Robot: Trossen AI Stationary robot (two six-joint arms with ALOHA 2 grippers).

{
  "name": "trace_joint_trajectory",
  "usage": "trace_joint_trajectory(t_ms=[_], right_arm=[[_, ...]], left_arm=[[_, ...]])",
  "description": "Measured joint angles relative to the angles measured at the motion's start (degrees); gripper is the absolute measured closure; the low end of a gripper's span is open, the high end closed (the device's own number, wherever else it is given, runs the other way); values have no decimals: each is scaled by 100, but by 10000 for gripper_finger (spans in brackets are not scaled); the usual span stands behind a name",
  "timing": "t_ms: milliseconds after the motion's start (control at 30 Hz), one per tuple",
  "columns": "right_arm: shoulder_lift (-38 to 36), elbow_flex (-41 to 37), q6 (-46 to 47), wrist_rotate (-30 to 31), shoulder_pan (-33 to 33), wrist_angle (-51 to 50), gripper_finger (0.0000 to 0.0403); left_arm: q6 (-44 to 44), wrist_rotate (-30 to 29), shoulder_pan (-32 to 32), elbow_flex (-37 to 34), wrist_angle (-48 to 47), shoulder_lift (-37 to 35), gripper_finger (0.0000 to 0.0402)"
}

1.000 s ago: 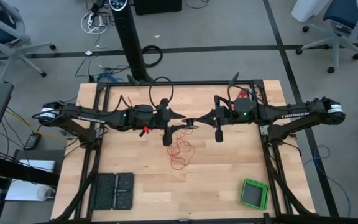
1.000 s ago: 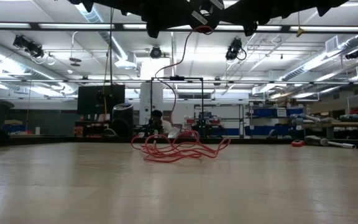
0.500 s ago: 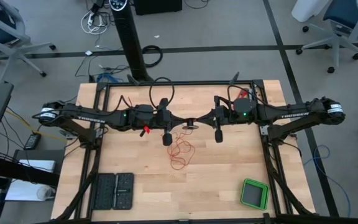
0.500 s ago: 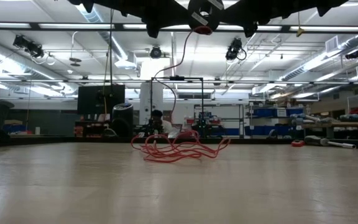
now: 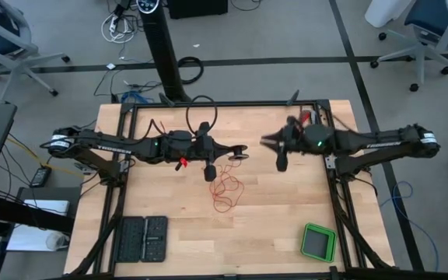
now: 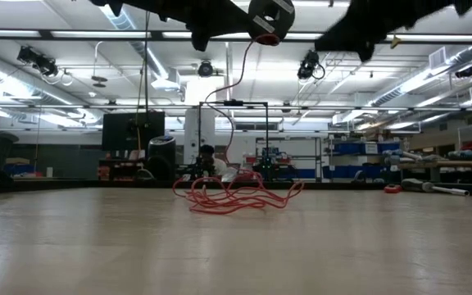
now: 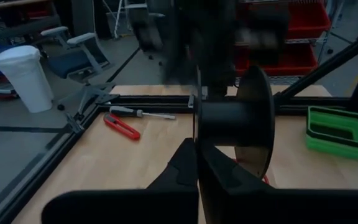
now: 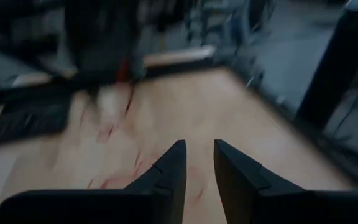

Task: Coil cords
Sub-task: Coil the red wire onto the black spool

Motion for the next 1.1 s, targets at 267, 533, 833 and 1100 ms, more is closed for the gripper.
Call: trace_joint_trajectory(t_ms=[267, 533, 833, 1100], right_arm=[[1098, -1643, 511, 174, 741, 3376, 328], [2283, -1130, 451, -230, 752, 4428, 329], [3019, -152, -168, -983, 878, 3974, 330], [3257, -45, -609, -498, 905, 3870, 330]], left_arm=[[-99, -1, -277, 0, 57, -208, 401], [-79, -641, -943, 0, 711, -374, 401], [100, -950, -1251, 0, 1146, -424, 401], [149, -954, -1255, 0, 1251, -424, 401]])
